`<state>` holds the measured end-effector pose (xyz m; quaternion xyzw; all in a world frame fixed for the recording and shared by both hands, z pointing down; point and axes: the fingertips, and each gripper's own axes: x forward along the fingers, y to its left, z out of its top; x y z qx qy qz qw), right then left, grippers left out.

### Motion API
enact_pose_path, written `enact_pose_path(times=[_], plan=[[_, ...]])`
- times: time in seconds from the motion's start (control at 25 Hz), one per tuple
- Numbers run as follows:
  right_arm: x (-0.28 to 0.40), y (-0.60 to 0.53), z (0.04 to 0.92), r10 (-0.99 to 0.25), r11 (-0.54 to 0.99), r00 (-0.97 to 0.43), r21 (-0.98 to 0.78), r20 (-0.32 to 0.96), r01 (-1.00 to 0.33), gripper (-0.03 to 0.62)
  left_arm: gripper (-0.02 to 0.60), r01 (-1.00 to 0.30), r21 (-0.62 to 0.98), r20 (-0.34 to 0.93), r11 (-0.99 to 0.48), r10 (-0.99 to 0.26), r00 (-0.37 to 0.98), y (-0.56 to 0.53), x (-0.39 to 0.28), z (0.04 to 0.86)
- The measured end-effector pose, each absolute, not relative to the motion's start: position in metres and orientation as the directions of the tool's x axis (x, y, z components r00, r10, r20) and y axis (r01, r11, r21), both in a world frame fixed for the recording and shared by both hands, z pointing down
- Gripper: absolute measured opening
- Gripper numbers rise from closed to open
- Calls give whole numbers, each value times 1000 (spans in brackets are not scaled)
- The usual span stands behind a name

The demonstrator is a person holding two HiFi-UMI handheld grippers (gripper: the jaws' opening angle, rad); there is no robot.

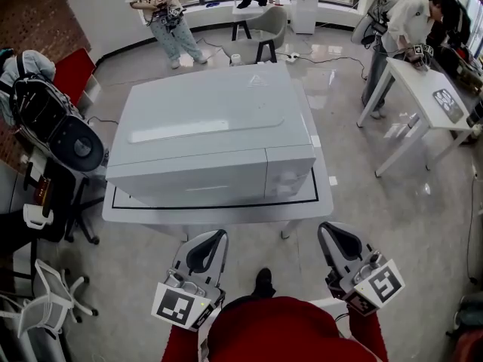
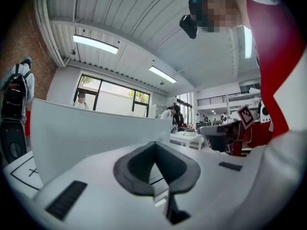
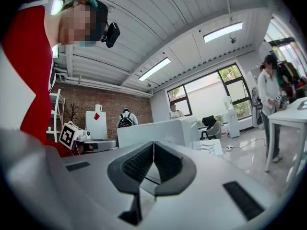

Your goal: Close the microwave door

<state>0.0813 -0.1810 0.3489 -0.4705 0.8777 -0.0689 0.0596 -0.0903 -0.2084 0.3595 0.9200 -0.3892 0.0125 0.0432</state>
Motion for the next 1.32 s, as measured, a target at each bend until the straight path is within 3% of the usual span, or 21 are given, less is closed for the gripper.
enact_pose_path(times=[0.36,1.32], plan=[[72,-157,351,-827,561,-560,-115,-40,-820,14,9,-714,84,50,-695,-713,699,-190,-90,360],[88,-176,357,-851,520,-525,-189,-27,-833,14,9,-700,100,60,-707,-698,713,-201,-76,363]])
